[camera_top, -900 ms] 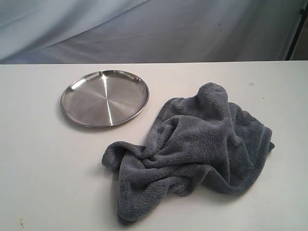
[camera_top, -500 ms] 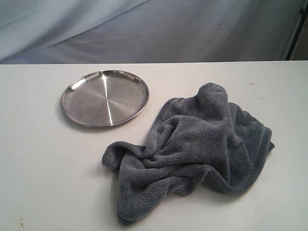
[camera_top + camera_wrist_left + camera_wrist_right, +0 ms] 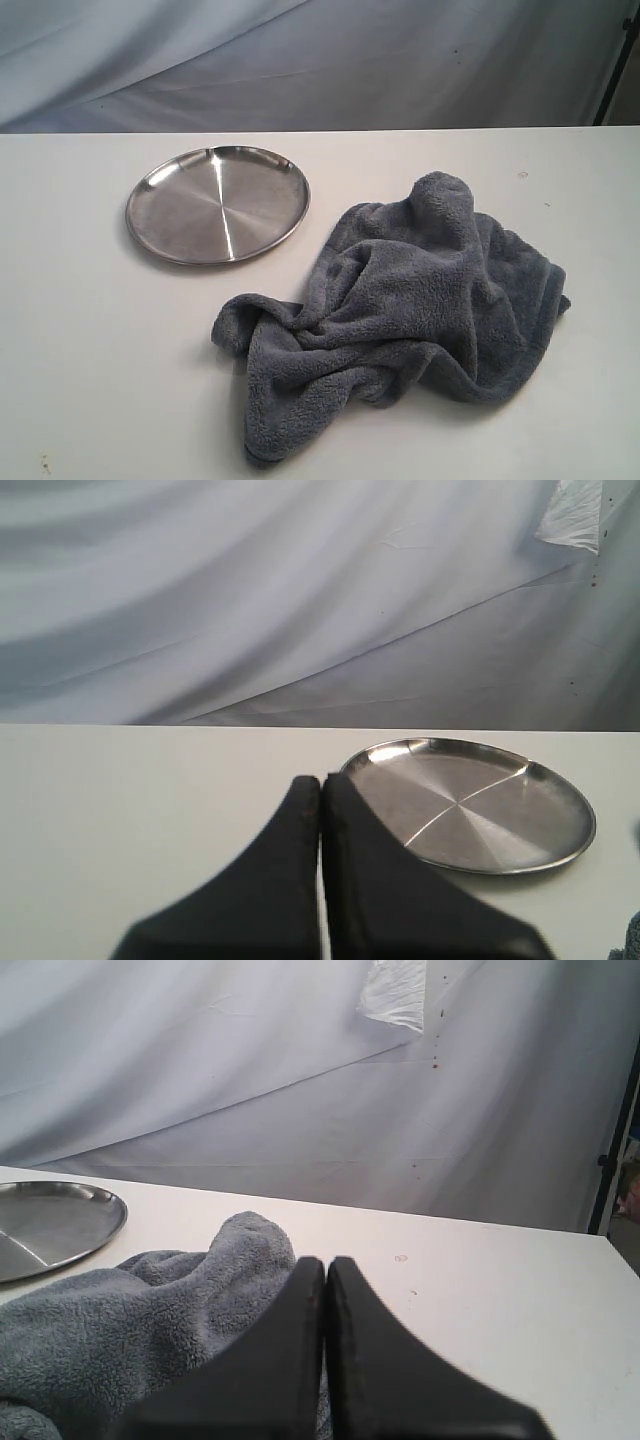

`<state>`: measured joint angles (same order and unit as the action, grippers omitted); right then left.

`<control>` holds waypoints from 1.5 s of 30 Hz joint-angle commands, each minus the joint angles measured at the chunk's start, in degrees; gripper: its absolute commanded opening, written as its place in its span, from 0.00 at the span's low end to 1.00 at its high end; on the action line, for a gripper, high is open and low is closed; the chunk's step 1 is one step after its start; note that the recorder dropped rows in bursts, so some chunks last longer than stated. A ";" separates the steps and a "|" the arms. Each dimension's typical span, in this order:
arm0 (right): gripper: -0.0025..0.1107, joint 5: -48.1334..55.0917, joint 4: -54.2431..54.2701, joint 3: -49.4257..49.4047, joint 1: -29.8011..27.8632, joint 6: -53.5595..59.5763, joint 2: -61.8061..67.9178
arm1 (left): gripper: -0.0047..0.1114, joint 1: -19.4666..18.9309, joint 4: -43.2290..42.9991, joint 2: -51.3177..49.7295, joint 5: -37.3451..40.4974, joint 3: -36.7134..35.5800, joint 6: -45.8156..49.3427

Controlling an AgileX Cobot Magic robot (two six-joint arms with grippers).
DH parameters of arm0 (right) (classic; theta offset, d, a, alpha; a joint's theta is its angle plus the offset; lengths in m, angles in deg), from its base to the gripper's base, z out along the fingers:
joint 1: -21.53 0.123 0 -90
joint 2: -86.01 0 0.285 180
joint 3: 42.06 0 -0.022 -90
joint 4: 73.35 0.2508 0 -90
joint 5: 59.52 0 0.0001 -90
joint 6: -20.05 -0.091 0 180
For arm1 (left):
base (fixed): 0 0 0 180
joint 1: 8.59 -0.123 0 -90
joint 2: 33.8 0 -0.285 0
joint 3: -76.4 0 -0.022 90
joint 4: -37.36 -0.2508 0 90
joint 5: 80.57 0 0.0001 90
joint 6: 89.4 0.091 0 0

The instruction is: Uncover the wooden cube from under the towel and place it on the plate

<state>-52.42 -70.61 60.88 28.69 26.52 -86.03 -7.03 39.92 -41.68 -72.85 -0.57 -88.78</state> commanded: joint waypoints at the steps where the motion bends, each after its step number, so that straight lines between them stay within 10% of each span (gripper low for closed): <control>1: 0.02 -0.37 -0.59 -0.16 -0.40 0.12 -0.17 | 0.05 0.05 -0.04 0.09 -0.12 -0.25 0.03; 45: 0.02 -22.51 -1.47 0.98 -0.40 1.83 -0.17 | 0.05 0.05 -0.04 0.09 -0.12 -0.25 -0.02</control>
<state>-72.51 -72.43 60.88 28.69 28.64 -86.03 -7.03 39.92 -41.68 -72.85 -0.57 -88.78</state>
